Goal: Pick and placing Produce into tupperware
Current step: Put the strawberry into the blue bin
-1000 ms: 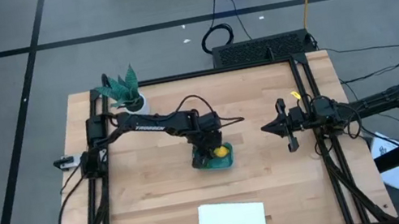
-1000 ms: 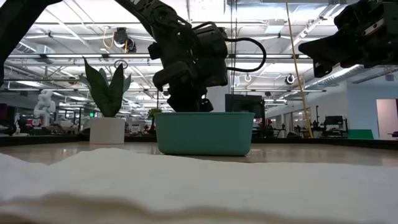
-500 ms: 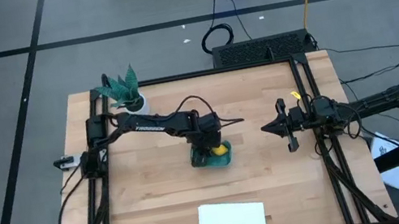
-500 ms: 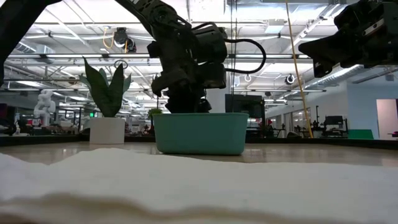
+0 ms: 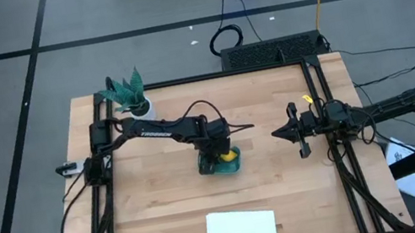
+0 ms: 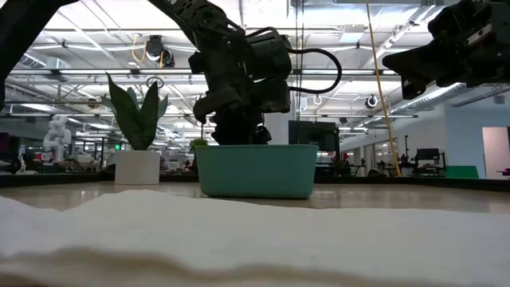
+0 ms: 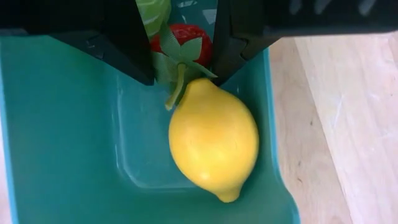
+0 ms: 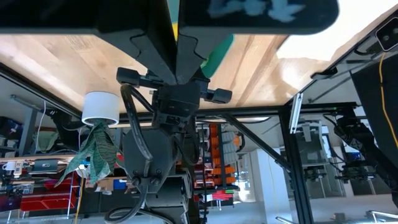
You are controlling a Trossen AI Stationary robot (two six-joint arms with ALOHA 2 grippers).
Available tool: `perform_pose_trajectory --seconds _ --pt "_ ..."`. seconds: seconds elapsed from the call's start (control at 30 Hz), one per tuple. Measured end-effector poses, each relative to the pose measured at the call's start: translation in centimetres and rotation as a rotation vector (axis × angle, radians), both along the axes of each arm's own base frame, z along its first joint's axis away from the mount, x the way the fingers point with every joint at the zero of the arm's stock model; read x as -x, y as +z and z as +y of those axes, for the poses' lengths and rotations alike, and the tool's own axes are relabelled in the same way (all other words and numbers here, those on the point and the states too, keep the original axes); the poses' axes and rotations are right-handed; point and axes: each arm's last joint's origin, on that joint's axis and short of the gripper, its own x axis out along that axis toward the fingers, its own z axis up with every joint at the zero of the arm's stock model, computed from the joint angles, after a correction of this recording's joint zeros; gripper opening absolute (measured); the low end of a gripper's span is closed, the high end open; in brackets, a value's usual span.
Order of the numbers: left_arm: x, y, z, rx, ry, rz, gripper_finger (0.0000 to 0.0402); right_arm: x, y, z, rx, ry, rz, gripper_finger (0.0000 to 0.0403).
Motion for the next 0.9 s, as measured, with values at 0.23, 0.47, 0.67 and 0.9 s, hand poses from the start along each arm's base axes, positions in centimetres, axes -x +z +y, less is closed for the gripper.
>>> perform_pose_trajectory --seconds 0.23,0.47,0.67,0.9 --pt "0.00 0.00 -0.02 0.001 0.000 0.001 0.0146 0.00 0.00 0.00 -0.007 0.000 0.000 0.0000" --pt "-0.02 -0.31 -0.08 0.020 -0.003 0.010 0.0163 0.00 0.00 0.00 -0.007 0.000 0.000 0.0000" --pt "0.02 -0.41 -0.11 0.026 -0.010 0.016 0.0200 0.00 0.00 0.00 -0.007 0.000 0.000 0.0000" --pt "0.02 -0.41 -0.09 0.025 -0.014 0.015 0.0216 0.00 0.00 0.00 -0.017 0.000 0.001 0.0000"
